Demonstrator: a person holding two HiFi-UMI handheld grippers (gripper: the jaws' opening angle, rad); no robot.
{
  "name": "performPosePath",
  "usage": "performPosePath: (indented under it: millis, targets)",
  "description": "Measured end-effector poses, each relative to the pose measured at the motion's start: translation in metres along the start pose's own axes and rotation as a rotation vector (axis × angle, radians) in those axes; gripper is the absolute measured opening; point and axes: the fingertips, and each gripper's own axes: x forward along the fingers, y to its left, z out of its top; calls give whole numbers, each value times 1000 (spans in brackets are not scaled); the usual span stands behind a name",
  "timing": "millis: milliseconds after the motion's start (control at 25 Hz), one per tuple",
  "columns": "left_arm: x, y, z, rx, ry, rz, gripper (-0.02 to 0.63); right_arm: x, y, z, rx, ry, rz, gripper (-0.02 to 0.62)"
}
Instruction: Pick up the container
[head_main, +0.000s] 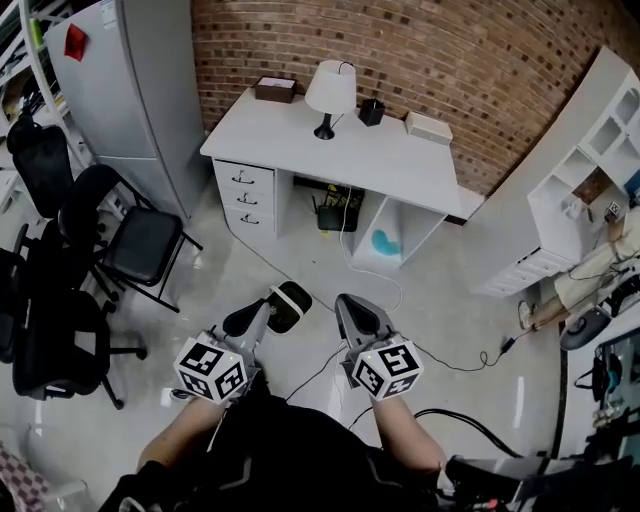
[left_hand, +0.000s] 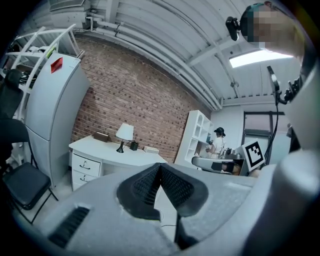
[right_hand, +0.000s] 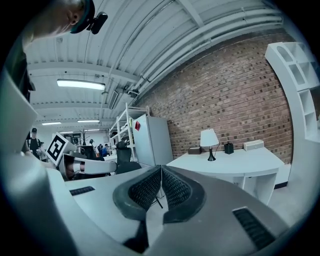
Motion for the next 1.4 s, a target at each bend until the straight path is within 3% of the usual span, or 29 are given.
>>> performPosePath:
  millis: [560,720,880,1040,1240,1400]
  targets:
    - [44,99,5,-26,52,-56,6,98,-15,-11,13,61,-79,9]
    - [52,121,5,29,75,-78,7,123,-18,-12,-6,72,-95,9]
    - [60,141,5,-4,82,-100,6,145,-24,-18,-6,94,-115,9]
    - [71,155,-2,-33,87,-92,6,159,-33,-29,-16,129,-113,9]
    - [87,165,-21,-10,120,-98,7,176,-52,-47,-14,147,-103,12]
    - [101,173,-38,-24,150,-73,6,193,-63,-72,-16,199,-38,73]
